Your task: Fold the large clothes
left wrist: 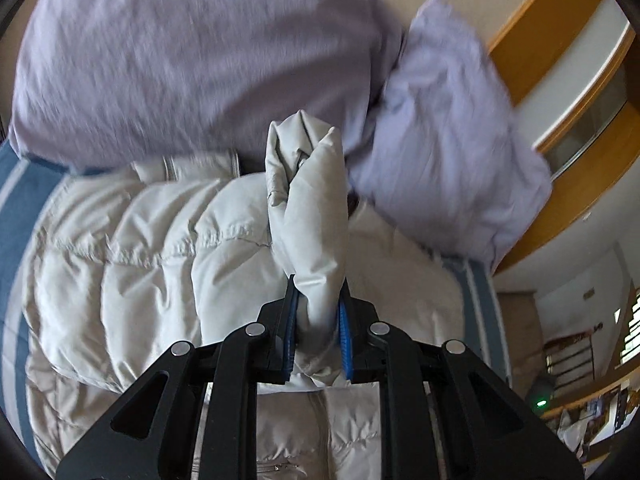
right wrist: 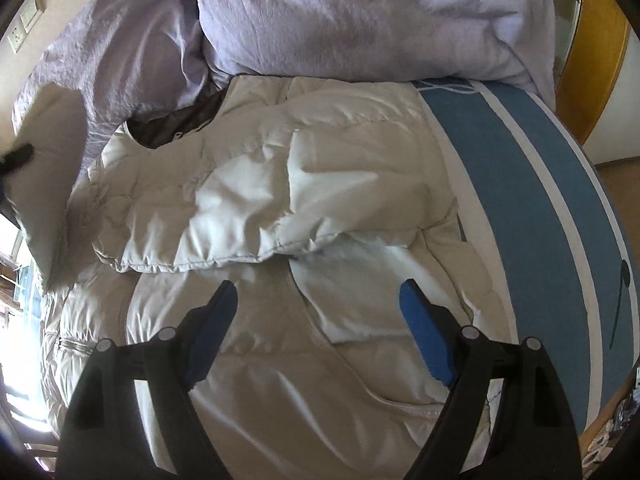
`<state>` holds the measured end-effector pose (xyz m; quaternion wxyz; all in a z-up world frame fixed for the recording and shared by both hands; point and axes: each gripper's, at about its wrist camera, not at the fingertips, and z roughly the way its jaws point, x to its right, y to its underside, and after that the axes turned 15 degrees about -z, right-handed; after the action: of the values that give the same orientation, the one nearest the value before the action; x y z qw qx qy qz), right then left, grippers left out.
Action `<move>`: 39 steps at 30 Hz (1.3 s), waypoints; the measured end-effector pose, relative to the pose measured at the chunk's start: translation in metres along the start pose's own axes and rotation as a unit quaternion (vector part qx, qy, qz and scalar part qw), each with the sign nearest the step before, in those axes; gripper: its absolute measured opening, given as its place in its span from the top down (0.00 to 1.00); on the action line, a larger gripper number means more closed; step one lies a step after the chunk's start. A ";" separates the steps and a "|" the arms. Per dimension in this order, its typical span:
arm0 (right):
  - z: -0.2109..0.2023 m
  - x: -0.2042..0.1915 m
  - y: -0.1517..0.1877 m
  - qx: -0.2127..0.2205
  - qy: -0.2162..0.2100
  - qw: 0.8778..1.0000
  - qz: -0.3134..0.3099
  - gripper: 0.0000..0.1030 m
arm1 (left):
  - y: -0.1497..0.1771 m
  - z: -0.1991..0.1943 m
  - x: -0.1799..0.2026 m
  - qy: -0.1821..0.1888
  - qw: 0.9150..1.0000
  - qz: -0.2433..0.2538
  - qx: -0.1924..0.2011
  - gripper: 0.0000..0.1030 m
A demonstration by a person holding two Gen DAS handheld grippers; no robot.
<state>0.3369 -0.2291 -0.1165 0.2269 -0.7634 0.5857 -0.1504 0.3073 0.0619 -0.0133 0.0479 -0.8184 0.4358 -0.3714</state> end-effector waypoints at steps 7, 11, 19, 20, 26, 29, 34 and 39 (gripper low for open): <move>0.002 0.006 0.007 -0.005 0.001 1.000 0.005 0.19 | 0.024 0.051 -0.008 -0.045 0.997 -0.002 -0.056 0.84; 0.001 0.010 0.011 -0.008 0.005 1.000 0.009 0.19 | 0.034 0.069 -0.008 -0.062 0.996 0.002 -0.072 0.82; -0.005 0.016 0.015 -0.006 0.008 1.000 0.014 0.19 | 0.049 0.069 0.010 -0.047 0.995 0.027 -0.081 0.36; -0.007 0.016 0.015 -0.004 0.008 1.000 0.013 0.19 | 0.051 0.067 0.011 -0.049 0.995 0.031 -0.079 0.35; -0.019 0.020 0.020 0.007 0.011 1.000 0.013 0.19 | 0.059 0.035 -0.014 -0.058 0.996 0.031 -0.059 0.35; -0.025 0.024 0.028 0.008 0.015 1.000 0.015 0.19 | 0.062 0.013 -0.035 -0.074 0.996 0.030 -0.040 0.35; -0.037 0.031 0.048 0.004 0.022 1.000 0.017 0.19 | 0.071 -0.029 -0.083 -0.110 0.994 0.022 -0.009 0.34; -0.052 0.044 0.073 -0.003 0.034 0.999 0.024 0.19 | 0.082 -0.075 -0.150 -0.152 0.988 -0.007 0.011 0.34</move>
<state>0.2634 -0.2959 -0.1121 0.2084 -0.7443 0.6116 -0.1687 0.1511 0.1417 -0.0772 0.1201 -0.8677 0.4136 -0.2483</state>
